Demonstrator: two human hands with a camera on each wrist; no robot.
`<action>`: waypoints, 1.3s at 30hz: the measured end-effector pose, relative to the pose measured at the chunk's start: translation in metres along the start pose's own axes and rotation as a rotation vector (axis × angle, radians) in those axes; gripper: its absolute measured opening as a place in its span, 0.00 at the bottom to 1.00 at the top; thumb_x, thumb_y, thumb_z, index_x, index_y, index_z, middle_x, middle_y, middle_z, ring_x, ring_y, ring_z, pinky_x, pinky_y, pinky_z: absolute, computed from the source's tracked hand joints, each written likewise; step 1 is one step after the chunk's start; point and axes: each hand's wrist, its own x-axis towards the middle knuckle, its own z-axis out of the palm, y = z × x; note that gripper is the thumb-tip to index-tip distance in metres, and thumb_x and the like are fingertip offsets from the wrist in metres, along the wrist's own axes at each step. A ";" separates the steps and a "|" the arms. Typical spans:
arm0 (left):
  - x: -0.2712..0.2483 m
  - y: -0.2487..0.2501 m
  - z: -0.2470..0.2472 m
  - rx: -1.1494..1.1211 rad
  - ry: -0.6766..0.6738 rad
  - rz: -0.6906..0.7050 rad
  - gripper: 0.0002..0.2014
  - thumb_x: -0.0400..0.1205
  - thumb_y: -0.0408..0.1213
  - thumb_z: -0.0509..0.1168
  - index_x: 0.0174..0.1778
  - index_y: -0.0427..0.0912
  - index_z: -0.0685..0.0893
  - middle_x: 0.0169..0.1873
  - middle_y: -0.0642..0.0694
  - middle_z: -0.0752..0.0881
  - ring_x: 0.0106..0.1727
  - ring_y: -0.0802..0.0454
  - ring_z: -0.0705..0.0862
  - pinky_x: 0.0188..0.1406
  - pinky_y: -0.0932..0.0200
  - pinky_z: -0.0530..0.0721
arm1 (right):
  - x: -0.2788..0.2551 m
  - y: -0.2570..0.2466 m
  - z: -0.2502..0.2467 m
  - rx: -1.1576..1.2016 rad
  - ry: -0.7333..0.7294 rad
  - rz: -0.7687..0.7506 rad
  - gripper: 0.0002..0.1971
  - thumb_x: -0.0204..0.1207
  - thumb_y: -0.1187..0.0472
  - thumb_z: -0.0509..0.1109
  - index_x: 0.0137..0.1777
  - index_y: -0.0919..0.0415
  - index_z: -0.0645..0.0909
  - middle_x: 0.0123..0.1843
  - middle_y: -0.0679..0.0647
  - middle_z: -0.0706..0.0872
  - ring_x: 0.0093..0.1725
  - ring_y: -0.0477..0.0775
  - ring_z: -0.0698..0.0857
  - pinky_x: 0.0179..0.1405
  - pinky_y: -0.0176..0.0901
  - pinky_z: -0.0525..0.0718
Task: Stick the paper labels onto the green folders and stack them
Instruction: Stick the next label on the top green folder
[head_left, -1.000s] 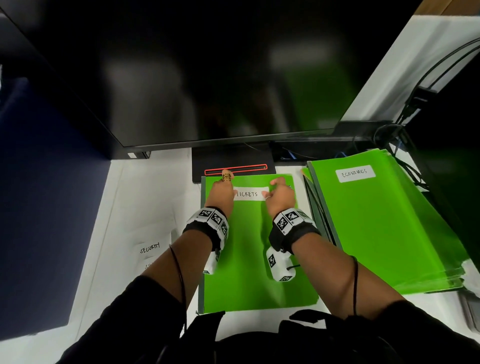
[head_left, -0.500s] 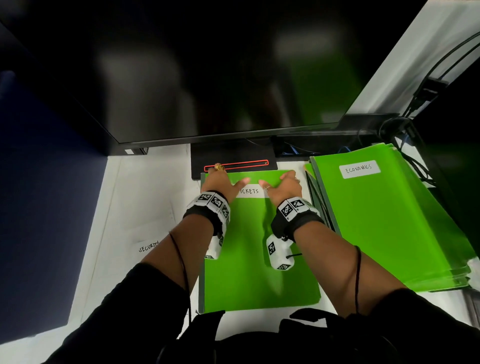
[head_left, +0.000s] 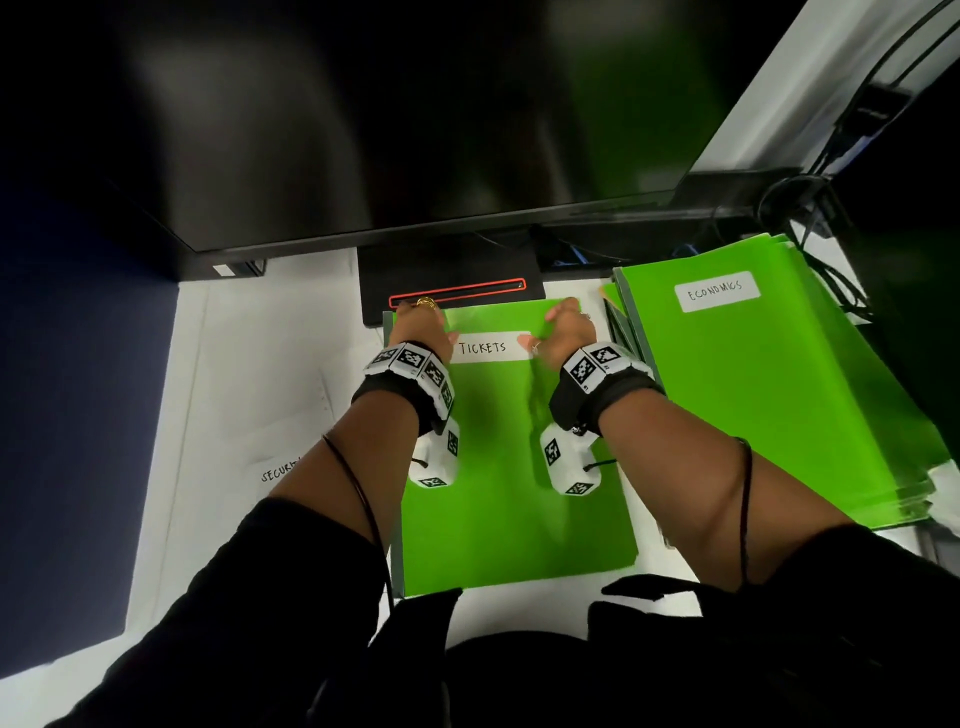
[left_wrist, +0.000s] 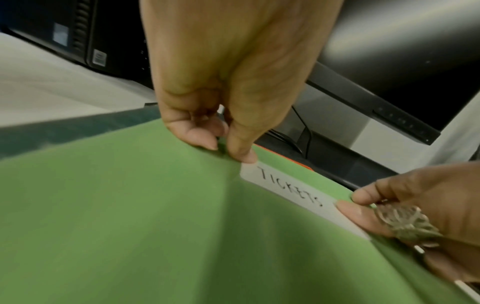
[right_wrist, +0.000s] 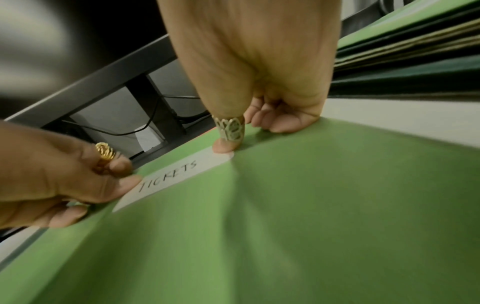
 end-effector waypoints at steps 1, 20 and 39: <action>-0.001 0.000 -0.001 0.008 -0.008 0.006 0.18 0.82 0.39 0.64 0.65 0.33 0.79 0.65 0.36 0.79 0.67 0.40 0.77 0.67 0.52 0.76 | 0.000 0.000 -0.003 0.002 -0.040 -0.003 0.25 0.70 0.57 0.77 0.61 0.61 0.69 0.60 0.57 0.80 0.64 0.60 0.80 0.59 0.45 0.76; 0.003 -0.011 -0.007 0.145 -0.133 0.108 0.34 0.78 0.51 0.69 0.74 0.33 0.70 0.71 0.37 0.71 0.75 0.43 0.68 0.74 0.51 0.68 | 0.005 0.001 -0.018 -0.100 -0.185 -0.064 0.30 0.65 0.58 0.81 0.57 0.61 0.64 0.57 0.56 0.76 0.66 0.62 0.79 0.59 0.46 0.77; 0.010 0.000 0.001 0.135 -0.065 -0.014 0.32 0.80 0.58 0.61 0.69 0.32 0.72 0.65 0.36 0.77 0.65 0.41 0.79 0.60 0.50 0.79 | -0.006 -0.004 -0.004 -0.085 -0.001 -0.046 0.27 0.77 0.47 0.68 0.66 0.65 0.65 0.58 0.62 0.82 0.58 0.64 0.83 0.56 0.52 0.80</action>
